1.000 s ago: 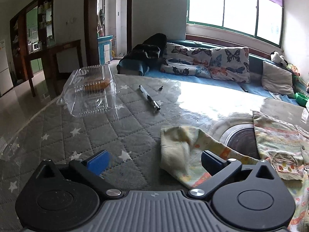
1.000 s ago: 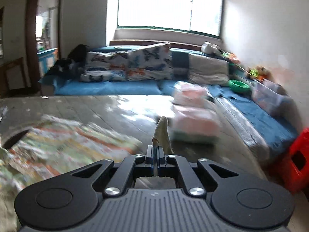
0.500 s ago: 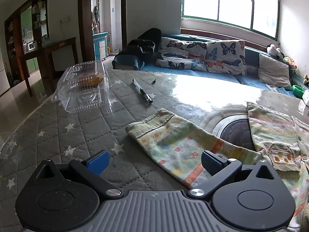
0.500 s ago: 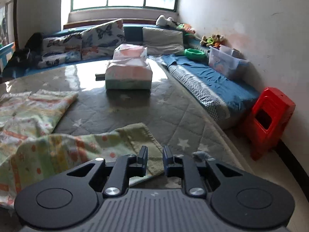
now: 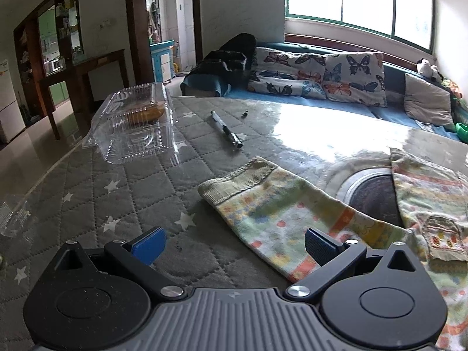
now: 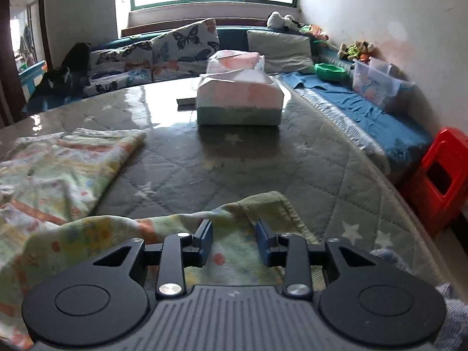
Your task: Fold clothes
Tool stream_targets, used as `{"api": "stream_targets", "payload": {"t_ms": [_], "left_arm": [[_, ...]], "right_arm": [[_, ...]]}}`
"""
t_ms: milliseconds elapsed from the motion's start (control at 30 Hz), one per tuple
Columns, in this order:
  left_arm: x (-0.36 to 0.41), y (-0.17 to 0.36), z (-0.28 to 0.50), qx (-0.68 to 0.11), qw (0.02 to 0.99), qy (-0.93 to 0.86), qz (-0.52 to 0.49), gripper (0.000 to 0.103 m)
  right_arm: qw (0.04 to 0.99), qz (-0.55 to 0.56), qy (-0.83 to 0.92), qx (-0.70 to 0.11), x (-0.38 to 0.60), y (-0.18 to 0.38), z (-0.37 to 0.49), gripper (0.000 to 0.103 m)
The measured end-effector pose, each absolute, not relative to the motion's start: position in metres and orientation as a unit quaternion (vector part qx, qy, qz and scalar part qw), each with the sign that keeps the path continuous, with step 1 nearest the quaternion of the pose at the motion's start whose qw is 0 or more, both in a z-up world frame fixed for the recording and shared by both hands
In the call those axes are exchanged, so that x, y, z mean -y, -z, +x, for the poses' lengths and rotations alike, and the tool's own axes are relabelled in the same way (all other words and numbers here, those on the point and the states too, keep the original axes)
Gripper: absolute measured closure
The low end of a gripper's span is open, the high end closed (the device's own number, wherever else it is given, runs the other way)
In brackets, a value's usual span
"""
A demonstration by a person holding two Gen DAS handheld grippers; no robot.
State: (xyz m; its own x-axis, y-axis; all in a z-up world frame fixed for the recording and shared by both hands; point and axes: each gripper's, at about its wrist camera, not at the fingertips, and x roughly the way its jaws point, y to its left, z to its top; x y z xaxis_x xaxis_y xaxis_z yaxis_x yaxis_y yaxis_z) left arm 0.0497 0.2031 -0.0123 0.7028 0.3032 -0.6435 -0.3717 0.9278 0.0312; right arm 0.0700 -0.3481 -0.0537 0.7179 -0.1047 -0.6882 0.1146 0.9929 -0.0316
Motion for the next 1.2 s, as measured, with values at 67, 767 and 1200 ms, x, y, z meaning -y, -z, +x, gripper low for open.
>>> {"api": "stream_targets", "payload": {"t_ms": [67, 767, 1200], "left_arm": [[-0.205, 0.014, 0.054, -0.341, 0.920, -0.186, -0.051, 0.000], [-0.235, 0.031, 0.093, -0.335, 0.911, -0.217, -0.099, 0.066], [-0.240, 0.021, 0.029, -0.301, 0.913, -0.246, -0.121, 0.095]], "right_arm": [[0.924, 0.004, 0.083, -0.373, 0.353, 0.054, 0.071, 0.066], [0.922, -0.006, 0.104, -0.372, 0.358, 0.054, 0.075, 0.059], [0.927, -0.011, 0.107, -0.360, 0.361, 0.058, 0.074, 0.044]]}}
